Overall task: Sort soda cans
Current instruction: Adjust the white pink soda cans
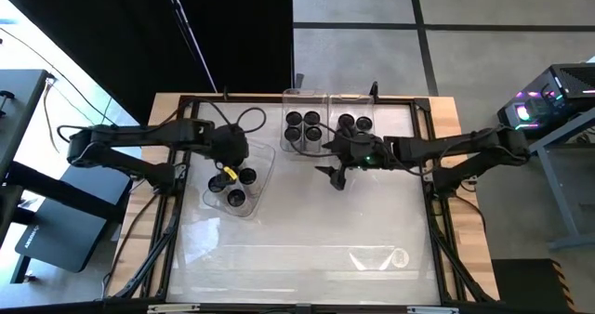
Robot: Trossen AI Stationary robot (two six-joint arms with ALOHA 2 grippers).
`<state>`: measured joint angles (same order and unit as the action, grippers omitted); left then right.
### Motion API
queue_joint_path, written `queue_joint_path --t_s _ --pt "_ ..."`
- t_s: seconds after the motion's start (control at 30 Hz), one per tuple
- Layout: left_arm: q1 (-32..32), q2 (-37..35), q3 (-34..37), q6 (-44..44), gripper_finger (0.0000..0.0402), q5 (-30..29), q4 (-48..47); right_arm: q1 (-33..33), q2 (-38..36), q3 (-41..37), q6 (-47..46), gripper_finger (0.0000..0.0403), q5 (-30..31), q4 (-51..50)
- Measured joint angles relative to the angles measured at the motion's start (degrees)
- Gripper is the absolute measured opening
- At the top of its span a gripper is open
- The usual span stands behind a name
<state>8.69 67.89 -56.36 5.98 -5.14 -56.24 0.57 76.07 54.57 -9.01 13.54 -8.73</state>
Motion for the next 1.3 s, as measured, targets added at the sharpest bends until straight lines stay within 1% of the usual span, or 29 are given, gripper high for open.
queue_joint_path --t_s 0.13,0.2,0.33,0.47,0.6,0.73,0.9,1.07,1.13,1.3 --pt "0.0 0.5 0.0 -1.2 0.0308 0.4 -1.6 0.9 0.0 0.0 0.2 0.0334 0.0 0.0" --pt "0.0 0.5 0.0 -1.7 0.0292 0.6 -2.5 1.3 0.0 0.0 0.4 0.0334 0.0 0.0" --pt "0.0 0.4 0.0 -4.3 0.0247 0.1 -2.8 1.5 0.0 0.0 0.4 0.0334 0.0 0.3" --pt "-0.1 0.3 0.0 -10.1 0.0246 -0.8 -4.2 1.5 0.0 0.0 0.4 0.0334 0.0 0.6" --pt "-1.0 -1.1 -0.1 -15.9 0.0246 -0.9 -8.9 1.5 0.0 0.0 0.4 0.0334 0.0 1.1" --pt "-1.4 -3.7 0.0 -21.2 0.0246 0.6 -11.8 1.4 0.0 0.0 0.5 0.0334 0.0 1.8" --pt "-1.9 -5.8 0.0 -25.5 0.0246 5.3 -12.3 1.4 0.1 0.0 0.5 0.0334 0.0 3.4" --pt "-2.9 -4.6 0.0 -26.3 0.0246 5.7 -12.3 1.3 0.1 0.0 0.5 0.0334 0.0 3.5" --pt "-3.0 -3.9 0.1 -26.8 0.0251 5.8 -11.3 1.3 0.1 0.0 0.5 0.0334 0.0 3.5" --pt "-3.1 -2.8 0.1 -27.0 0.0321 7.9 -11.6 1.3 0.1 0.0 0.4 0.0334 0.0 3.5"
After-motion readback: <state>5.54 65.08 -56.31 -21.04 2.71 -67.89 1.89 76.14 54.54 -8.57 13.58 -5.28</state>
